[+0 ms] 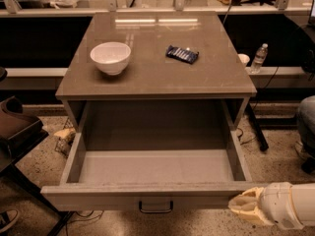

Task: Close top drawer

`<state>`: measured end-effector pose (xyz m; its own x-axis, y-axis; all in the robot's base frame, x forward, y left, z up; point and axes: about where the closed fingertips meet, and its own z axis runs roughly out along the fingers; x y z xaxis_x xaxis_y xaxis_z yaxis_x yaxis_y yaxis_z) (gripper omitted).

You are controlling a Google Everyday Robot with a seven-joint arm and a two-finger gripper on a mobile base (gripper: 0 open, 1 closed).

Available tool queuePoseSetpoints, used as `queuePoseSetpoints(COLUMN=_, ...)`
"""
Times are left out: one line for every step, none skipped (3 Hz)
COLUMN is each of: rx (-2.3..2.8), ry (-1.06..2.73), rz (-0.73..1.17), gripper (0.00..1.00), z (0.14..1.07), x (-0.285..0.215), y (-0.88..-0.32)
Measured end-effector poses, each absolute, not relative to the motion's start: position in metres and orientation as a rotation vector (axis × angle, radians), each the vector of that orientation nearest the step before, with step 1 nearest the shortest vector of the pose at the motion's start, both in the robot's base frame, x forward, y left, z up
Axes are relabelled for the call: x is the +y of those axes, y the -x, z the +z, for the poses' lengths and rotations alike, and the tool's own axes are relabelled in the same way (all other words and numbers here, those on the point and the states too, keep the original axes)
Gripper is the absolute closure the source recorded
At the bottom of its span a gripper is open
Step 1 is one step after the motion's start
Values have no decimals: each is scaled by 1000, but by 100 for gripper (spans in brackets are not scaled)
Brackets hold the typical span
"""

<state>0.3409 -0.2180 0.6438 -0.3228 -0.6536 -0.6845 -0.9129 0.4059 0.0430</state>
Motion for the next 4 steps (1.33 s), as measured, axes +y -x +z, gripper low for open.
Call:
queuePoseSetpoints(rx=2068, ry=1344, rz=550, gripper=100, z=637, x=-206, y=-372)
queuePoseSetpoints(rx=2059, ry=1364, rz=523, gripper=100, z=635, x=-194, y=-405)
queuePoseSetpoints(rx=2042, ry=1403, rz=484, gripper=100, z=640, x=-167, y=-472)
queuePoseSetpoints(rx=2042, ry=1403, rz=484, gripper=100, z=640, x=-167, y=-472)
